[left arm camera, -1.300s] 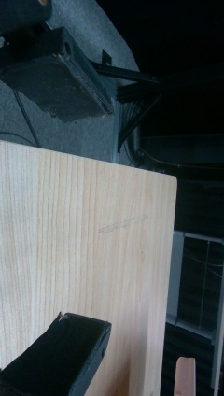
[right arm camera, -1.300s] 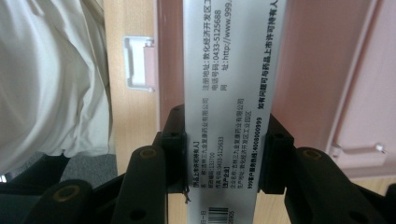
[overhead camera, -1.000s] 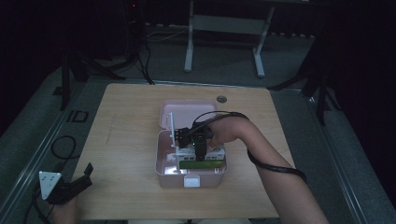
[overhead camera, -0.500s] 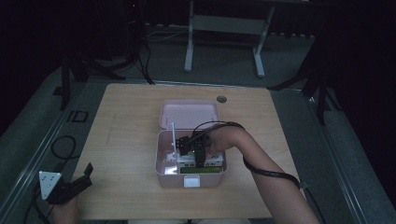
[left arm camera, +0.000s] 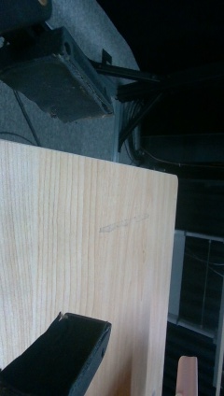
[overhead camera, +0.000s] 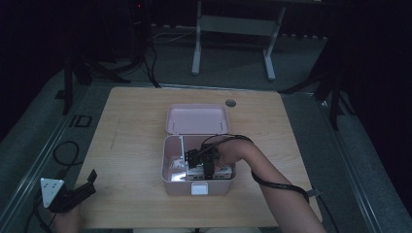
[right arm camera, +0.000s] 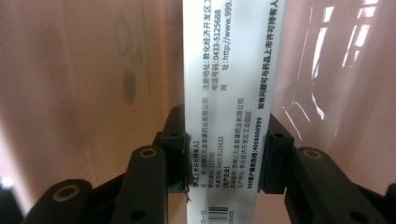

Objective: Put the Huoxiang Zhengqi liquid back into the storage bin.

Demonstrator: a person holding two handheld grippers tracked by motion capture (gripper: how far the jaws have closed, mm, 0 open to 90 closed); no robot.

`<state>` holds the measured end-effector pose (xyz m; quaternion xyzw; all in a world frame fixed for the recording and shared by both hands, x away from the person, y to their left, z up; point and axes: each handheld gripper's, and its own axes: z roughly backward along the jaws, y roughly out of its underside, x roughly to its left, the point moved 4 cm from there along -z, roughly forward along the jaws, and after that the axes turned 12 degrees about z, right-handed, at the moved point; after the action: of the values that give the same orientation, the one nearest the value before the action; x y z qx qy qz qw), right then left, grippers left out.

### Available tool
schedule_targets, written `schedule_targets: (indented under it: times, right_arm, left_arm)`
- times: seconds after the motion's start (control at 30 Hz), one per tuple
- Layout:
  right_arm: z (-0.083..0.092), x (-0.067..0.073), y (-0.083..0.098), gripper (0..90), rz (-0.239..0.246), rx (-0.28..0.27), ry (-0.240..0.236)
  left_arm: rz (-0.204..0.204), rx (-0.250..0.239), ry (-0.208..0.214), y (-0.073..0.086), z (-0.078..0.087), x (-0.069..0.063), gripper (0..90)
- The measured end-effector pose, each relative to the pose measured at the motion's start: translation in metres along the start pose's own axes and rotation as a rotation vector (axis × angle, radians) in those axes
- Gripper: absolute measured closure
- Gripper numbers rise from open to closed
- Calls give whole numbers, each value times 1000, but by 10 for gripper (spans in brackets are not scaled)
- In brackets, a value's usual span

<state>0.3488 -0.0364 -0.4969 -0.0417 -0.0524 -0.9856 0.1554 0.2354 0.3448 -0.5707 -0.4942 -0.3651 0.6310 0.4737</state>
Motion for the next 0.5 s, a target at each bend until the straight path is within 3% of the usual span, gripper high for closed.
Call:
schedule_targets:
  times: [0.5]
  right_arm:
    - [2, -1, 1, 584, -23, -16, 4]
  left_arm:
    - [2, 1, 0, 0, 0, 0, 9]
